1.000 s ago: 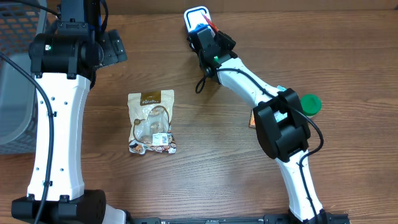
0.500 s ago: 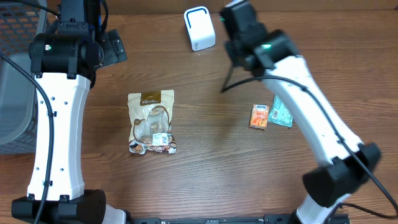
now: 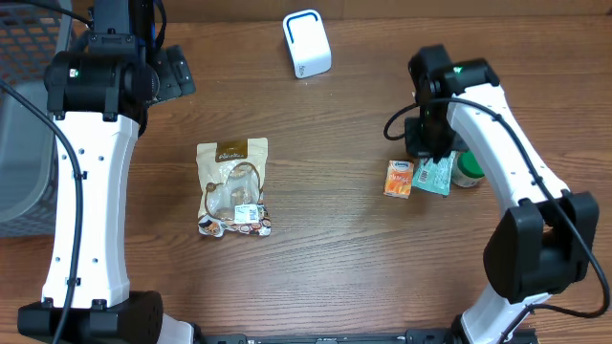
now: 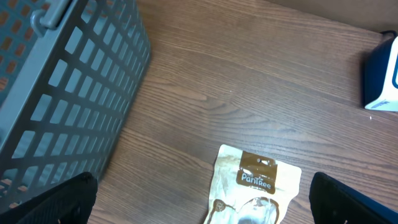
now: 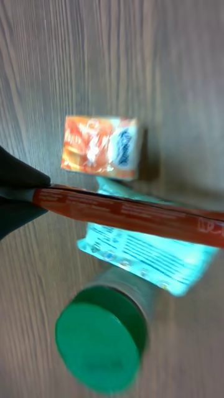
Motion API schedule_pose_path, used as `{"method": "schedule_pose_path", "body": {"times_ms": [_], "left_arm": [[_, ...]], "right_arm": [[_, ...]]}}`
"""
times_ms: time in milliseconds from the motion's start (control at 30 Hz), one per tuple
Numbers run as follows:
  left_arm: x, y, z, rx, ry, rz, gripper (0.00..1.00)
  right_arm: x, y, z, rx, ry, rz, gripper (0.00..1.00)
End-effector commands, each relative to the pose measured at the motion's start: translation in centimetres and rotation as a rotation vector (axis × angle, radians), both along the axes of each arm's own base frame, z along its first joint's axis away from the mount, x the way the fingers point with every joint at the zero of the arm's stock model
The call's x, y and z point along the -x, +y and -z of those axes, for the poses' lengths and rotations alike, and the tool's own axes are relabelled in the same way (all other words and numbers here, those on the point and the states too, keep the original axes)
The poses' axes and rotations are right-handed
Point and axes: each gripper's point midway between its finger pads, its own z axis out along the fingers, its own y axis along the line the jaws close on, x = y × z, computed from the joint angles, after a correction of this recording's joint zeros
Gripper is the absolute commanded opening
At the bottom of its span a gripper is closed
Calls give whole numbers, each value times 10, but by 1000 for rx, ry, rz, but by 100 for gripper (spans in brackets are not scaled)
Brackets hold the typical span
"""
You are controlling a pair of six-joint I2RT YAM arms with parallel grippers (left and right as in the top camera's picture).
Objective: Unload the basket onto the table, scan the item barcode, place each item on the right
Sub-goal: 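Move the red strip item right and lower it beside the Kleenex pack, then release the item and move the right gripper left over the snack bag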
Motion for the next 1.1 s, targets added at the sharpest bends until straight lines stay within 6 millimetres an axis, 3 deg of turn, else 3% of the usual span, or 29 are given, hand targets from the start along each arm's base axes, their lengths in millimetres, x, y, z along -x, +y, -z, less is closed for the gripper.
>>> {"method": "schedule_pose_path", "body": {"times_ms": [0, 33, 100, 167, 200, 267, 400, 467, 667, 733, 933, 1067], "left_arm": [[1, -1, -6, -13, -14, 10, 100], [1, -1, -6, -13, -14, 10, 100], [1, -1, -6, -13, -14, 10, 100], [1, -1, -6, -13, -14, 10, 100], [1, -1, -6, -13, -14, 10, 100], [1, -1, -6, -13, -14, 10, 100], [1, -1, -6, -13, -14, 10, 100], [1, -1, -6, -13, -14, 10, 100], [1, -1, -6, -13, -14, 10, 100], [1, -1, -6, -13, -14, 10, 100], [1, -1, -6, -13, -14, 10, 100], [1, -1, -6, -13, -14, 10, 100]], "right_arm": [[4, 1, 10, -21, 13, 12, 18], [5, 1, 13, -20, 15, 12, 32], [6, 1, 18, -20, 16, 13, 48], [6, 1, 20, -21, 17, 13, 74], [7, 3, 21, -28, 18, 18, 77], [10, 19, 22, -120, 35, 24, 79], [15, 83, 14, -452, 75, 15, 80], [19, 105, 10, -526, 87, -17, 83], [38, 153, 13, -535, 100, -160, 87], [47, 172, 13, -538, 100, -221, 100], [69, 218, 11, -553, 87, -370, 100], [78, 234, 11, -561, 81, -424, 100]]}}
